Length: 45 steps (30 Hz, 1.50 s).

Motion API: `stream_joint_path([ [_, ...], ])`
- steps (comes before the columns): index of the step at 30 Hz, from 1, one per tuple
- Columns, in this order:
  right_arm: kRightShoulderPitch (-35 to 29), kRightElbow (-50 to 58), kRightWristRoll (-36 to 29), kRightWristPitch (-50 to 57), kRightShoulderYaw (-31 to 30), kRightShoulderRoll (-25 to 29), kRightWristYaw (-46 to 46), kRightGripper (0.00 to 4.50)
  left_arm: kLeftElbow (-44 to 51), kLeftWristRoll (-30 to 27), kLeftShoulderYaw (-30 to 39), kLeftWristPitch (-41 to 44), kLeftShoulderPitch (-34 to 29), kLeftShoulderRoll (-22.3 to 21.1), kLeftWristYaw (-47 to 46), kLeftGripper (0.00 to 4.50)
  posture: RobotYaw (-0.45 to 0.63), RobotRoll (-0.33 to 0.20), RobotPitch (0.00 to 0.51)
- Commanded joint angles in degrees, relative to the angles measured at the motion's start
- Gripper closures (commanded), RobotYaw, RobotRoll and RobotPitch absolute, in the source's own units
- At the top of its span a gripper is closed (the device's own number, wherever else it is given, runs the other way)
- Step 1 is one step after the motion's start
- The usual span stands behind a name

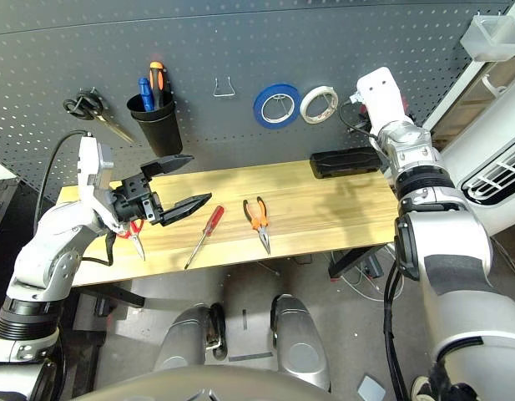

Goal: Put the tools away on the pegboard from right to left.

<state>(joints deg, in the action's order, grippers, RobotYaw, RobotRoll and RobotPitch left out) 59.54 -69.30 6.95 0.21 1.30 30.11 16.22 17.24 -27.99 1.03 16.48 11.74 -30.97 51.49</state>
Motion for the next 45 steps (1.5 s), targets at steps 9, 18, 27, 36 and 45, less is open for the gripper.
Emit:
stream_joint_path([
  [9, -10.6, 25.7, -10.1, 4.8, 5.1, 7.5, 18.2, 0.05, 0.0, -0.5, -1.0, 1.3, 0.9, 0.1, 0.7, 0.00, -0.09, 0.000, 0.076],
  [18, -21.2, 56.4, -23.8, 42.0, 5.5, 21.6, 37.6, 0.05, -1.3, -0.4, -2.0, 1.7, 1.0, -0.3, 2.8, 0.00, -0.13, 0.000, 0.089],
  [27, -24.3, 68.8, -27.1, 65.8, 0.1, 12.4, 29.4, 0.05, -3.9, 2.5, -5.4, 1.0, 0.6, -0.7, 4.6, 0.00, -0.13, 0.000, 0.100],
  [36, -23.3, 62.6, -21.4, 67.8, -4.0, -5.1, 12.4, 0.05, -10.7, 13.7, -12.2, 1.0, 1.6, -2.0, 1.6, 0.00, -0.10, 0.000, 0.110],
  [45, -22.1, 51.7, -15.7, 68.1, -6.6, -18.1, -0.3, 0.05, -12.2, 16.2, -14.6, 4.4, 1.5, -2.0, 1.1, 0.00, -0.08, 0.000, 0.136],
])
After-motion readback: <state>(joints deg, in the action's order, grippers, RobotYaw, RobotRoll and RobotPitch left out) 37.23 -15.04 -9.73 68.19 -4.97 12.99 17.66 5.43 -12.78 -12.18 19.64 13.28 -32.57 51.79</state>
